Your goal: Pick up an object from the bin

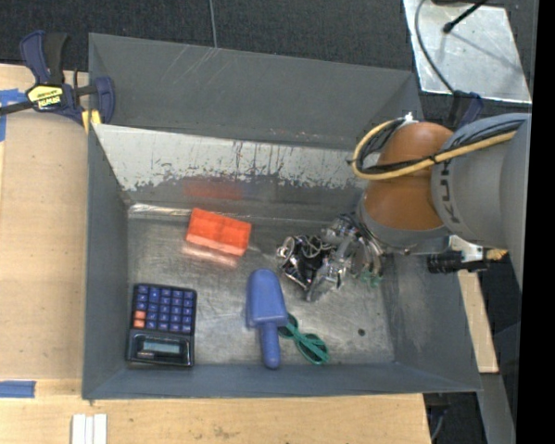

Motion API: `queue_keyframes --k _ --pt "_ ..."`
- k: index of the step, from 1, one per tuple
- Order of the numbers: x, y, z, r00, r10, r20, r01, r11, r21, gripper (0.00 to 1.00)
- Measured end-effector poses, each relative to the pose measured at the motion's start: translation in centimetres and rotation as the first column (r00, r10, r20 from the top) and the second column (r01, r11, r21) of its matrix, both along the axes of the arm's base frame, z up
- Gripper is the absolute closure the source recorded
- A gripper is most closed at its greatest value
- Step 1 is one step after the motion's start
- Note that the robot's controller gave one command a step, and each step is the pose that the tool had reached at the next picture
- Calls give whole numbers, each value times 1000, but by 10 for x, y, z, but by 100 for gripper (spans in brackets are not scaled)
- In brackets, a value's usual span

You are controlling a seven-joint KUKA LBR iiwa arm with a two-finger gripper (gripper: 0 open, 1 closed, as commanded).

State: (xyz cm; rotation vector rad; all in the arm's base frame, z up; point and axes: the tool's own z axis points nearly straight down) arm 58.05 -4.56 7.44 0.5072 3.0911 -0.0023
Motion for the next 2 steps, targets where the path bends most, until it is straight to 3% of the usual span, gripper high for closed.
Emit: queue_keyframes --k 2 --pt "0 0 2 1000 1 0 -1 1000 0 100"
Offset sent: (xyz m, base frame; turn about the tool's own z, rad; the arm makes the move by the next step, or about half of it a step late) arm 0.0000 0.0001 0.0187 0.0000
